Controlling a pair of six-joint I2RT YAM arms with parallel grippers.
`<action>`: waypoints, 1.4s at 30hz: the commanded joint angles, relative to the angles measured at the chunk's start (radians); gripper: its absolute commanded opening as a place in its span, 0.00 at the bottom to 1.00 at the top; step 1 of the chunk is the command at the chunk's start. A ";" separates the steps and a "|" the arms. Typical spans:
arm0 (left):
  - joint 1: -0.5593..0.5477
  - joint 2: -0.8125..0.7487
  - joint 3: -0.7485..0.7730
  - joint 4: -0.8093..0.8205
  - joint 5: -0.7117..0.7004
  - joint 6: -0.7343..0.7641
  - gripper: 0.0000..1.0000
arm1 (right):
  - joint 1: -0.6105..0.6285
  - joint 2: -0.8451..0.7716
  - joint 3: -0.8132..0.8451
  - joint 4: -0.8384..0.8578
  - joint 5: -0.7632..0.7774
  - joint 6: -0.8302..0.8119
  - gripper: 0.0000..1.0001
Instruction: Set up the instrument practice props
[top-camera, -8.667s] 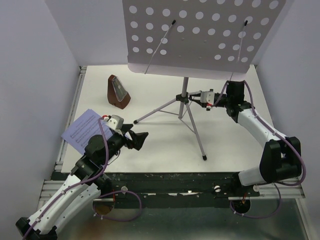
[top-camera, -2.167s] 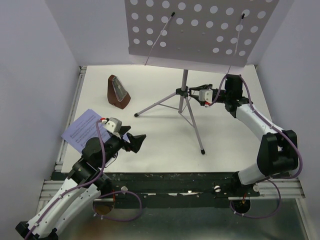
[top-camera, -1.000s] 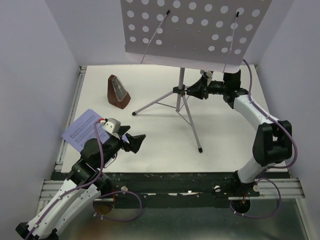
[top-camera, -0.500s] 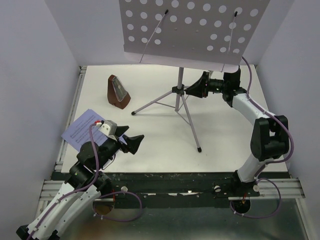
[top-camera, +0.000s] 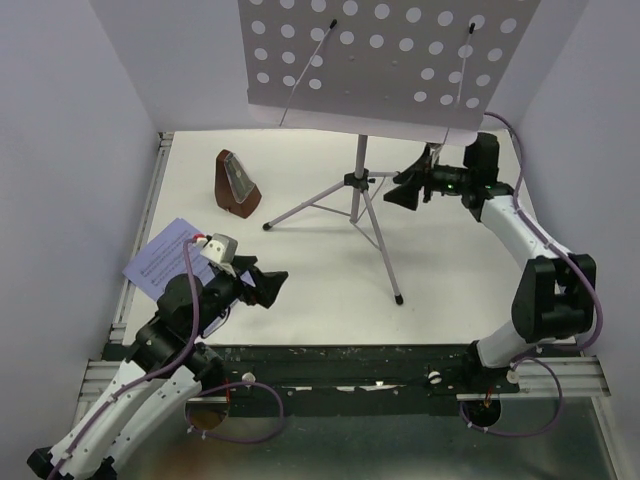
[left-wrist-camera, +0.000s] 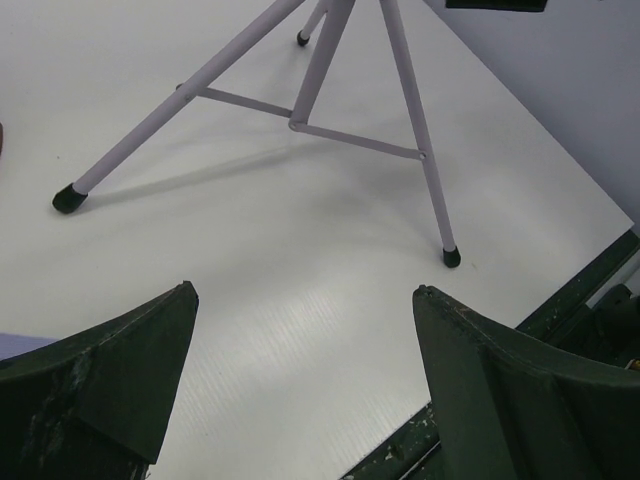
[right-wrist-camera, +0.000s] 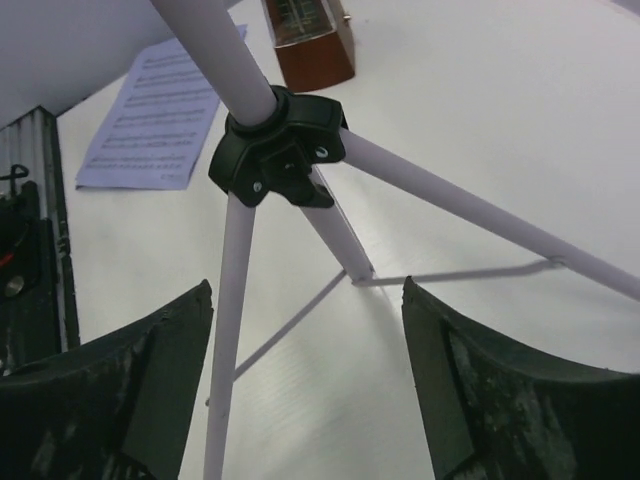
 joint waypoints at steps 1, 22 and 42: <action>0.006 0.104 0.085 -0.135 -0.052 -0.098 0.99 | -0.041 -0.154 -0.036 -0.272 0.110 -0.243 0.87; 0.185 0.859 0.338 -0.525 -0.179 -0.322 0.98 | -0.103 -0.532 -0.277 -0.595 0.147 -0.356 1.00; 0.179 1.457 0.708 -0.670 -0.450 -0.426 0.98 | -0.104 -0.526 -0.264 -0.622 0.102 -0.356 1.00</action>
